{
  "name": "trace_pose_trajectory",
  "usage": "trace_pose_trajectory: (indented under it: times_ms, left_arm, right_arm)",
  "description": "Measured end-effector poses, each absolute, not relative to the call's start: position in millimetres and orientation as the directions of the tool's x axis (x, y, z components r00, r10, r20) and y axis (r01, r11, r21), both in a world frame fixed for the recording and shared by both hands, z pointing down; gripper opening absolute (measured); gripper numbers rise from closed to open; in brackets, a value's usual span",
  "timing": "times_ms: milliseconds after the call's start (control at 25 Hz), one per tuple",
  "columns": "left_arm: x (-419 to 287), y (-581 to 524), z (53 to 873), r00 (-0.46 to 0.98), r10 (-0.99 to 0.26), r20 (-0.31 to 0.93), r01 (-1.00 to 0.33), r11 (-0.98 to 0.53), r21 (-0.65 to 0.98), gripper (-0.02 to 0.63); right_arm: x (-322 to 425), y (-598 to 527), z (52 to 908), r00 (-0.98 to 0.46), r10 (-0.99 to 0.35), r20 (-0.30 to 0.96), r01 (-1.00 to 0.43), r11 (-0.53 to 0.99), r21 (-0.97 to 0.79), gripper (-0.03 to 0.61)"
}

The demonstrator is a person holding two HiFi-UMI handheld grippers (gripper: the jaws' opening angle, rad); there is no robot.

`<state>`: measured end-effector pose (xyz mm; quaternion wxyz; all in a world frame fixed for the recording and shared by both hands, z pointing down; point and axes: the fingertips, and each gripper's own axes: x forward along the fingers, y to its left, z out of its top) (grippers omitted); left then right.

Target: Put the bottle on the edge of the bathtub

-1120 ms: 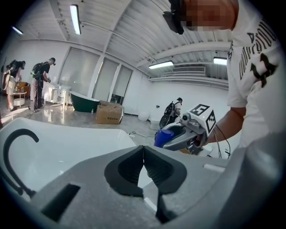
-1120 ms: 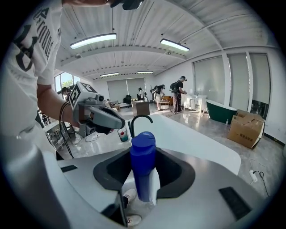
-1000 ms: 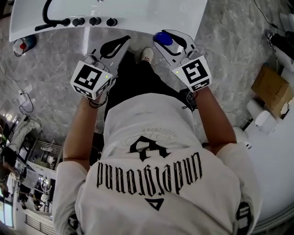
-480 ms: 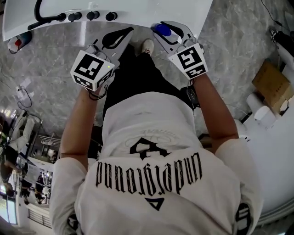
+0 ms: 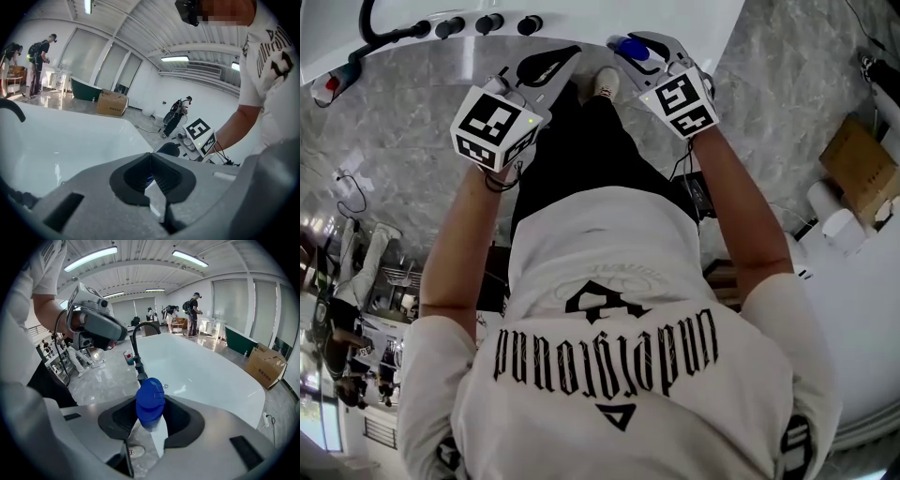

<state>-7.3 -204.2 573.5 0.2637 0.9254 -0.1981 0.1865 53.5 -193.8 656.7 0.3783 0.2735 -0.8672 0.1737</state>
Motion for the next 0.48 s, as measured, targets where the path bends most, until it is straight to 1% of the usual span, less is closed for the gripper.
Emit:
trace_pose_trajectory:
  times_ms: [240,480]
  left_arm:
    - [2,-202,598,0.854,-0.197,0.482,-0.413,-0.820,0.397,0.015]
    - [9,-202,604,0.858,-0.173,0.483,-0.399,-0.817,0.416,0.015]
  right_arm:
    - [52,-199,682,-0.544,-0.321,0.775,-0.597,0.797,-0.089,0.158]
    - [58,-201,696,-0.505,-0.319,0.802,-0.600,0.797,-0.061,0.158]
